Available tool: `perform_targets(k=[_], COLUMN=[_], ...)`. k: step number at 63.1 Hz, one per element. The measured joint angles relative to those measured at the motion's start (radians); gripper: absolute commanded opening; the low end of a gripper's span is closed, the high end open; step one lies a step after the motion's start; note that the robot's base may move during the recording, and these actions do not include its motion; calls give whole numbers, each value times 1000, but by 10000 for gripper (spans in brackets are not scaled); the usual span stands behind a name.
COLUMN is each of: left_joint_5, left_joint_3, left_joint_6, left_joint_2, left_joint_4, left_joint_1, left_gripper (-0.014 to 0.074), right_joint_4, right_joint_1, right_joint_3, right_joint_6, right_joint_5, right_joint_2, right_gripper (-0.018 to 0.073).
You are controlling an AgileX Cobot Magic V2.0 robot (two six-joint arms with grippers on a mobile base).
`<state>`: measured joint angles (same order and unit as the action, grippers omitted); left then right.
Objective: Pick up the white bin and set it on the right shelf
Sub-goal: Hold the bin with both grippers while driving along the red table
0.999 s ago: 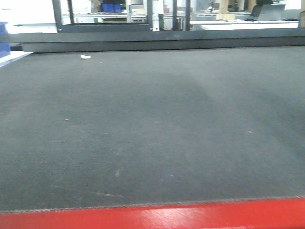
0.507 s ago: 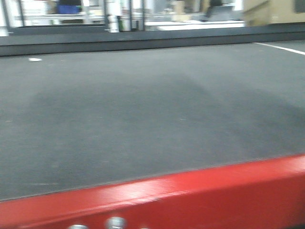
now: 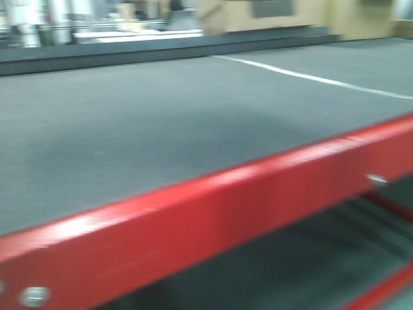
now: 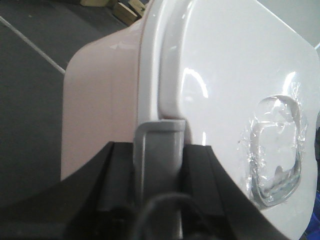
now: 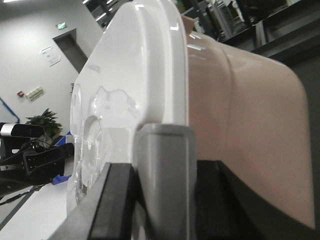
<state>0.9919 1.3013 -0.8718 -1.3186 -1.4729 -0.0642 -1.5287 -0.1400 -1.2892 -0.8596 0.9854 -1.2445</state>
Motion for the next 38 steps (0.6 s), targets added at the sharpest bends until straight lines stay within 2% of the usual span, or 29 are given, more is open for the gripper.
perform_targets(k=[38], left_joint_5=[0], left_joint_3=[0], left_joint_6=[0], left_joint_2=[0], left_joint_4=[1], left_joint_1=[0], left_gripper=[-126], right_joint_4=[0], right_joint_1=[0], right_joint_3=[0], right_joint_6=[0], right_joint_5=[0], right_joint_2=[0], right_gripper=[140])
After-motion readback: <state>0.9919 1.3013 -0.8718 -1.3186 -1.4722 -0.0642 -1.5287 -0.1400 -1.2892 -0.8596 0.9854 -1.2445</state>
